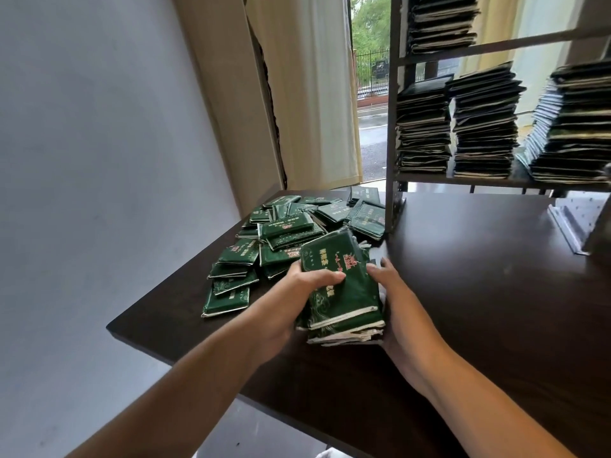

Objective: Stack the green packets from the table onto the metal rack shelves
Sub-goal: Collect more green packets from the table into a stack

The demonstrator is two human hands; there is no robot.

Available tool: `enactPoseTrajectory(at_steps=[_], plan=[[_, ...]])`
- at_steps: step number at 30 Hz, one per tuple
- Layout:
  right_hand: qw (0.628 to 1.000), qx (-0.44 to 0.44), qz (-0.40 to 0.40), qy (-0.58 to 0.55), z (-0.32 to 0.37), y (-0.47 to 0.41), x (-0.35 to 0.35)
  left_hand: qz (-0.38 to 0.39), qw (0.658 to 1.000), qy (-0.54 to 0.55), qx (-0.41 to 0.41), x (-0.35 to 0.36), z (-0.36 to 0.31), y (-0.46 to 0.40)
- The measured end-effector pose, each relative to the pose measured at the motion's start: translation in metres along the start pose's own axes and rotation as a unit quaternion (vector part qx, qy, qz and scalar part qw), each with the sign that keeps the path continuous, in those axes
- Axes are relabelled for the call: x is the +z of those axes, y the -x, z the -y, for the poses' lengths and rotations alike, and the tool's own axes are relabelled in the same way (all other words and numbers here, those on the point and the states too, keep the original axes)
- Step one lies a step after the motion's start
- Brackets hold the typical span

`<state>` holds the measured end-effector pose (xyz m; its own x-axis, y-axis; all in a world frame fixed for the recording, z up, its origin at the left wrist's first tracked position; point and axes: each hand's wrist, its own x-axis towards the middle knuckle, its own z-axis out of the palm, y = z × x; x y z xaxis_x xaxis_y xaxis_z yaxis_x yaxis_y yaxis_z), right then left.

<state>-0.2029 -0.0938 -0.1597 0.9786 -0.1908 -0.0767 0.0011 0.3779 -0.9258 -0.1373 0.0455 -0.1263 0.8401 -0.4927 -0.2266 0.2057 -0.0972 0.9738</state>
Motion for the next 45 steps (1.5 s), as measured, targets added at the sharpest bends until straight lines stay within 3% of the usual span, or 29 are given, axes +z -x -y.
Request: enactPoseTrajectory(at_steps=[3,7,11,14,18,24,27,31,37,41,45], plan=[[0.996,-0.040,0.024,0.075,0.001,0.005,0.001,0.021,0.999,0.022,0.013,-0.001,0.005,-0.002],[0.980,-0.149,0.036,0.126,0.002,0.003,-0.004,0.025,0.990,-0.034,0.138,-0.005,0.008,-0.002],[0.975,-0.155,0.081,0.139,0.005,0.007,-0.010,0.052,0.967,-0.116,0.220,-0.010,0.020,-0.003],[0.970,-0.137,0.087,0.180,0.004,0.005,-0.013,0.086,0.973,-0.141,0.161,-0.015,0.032,-0.006],[0.966,-0.118,0.086,0.213,0.004,0.006,-0.010,0.077,0.979,-0.155,0.107,-0.018,0.037,-0.012],[0.965,-0.108,0.049,0.234,0.002,0.004,-0.008,0.112,0.976,-0.158,0.096,-0.017,0.035,-0.011],[0.968,-0.115,0.048,0.218,-0.001,0.003,-0.009,0.128,0.969,-0.163,0.133,-0.021,0.034,-0.007],[0.966,-0.126,0.046,0.219,-0.001,0.000,-0.010,0.086,0.980,-0.142,0.111,-0.008,0.026,-0.014],[0.965,-0.139,0.000,0.224,0.006,-0.003,-0.015,0.092,0.987,-0.090,0.093,-0.013,0.012,-0.019],[0.978,-0.102,-0.072,0.165,0.014,-0.007,-0.018,0.117,0.982,-0.136,0.063,-0.014,0.000,-0.014],[0.988,-0.038,-0.062,0.136,0.014,-0.007,-0.020,0.102,0.979,-0.178,0.017,-0.020,-0.004,-0.011]])
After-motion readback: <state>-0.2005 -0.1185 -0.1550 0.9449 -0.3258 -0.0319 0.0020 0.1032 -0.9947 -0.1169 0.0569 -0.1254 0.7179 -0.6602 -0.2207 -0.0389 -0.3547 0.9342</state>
